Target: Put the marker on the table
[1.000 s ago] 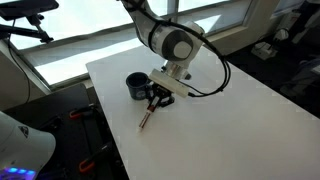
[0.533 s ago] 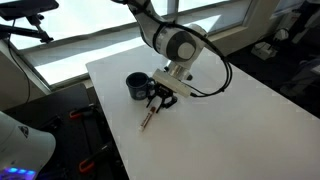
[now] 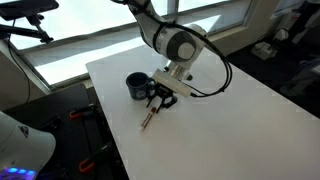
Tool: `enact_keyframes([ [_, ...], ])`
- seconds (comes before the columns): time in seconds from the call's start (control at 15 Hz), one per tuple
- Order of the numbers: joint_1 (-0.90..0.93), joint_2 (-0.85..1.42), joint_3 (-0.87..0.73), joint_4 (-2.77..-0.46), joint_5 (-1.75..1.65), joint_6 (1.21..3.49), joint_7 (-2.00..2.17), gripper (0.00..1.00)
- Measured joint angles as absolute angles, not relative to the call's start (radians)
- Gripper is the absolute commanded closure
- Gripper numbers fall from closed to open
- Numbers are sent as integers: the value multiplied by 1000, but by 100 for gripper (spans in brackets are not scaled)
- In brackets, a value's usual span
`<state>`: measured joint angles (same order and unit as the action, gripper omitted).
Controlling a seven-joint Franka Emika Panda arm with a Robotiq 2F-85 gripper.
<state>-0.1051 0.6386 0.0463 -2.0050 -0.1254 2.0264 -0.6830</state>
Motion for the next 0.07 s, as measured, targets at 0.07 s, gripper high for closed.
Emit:
enact_keyframes([
  [0.07, -105, 639, 46, -2005, -125, 2026, -683, 52],
])
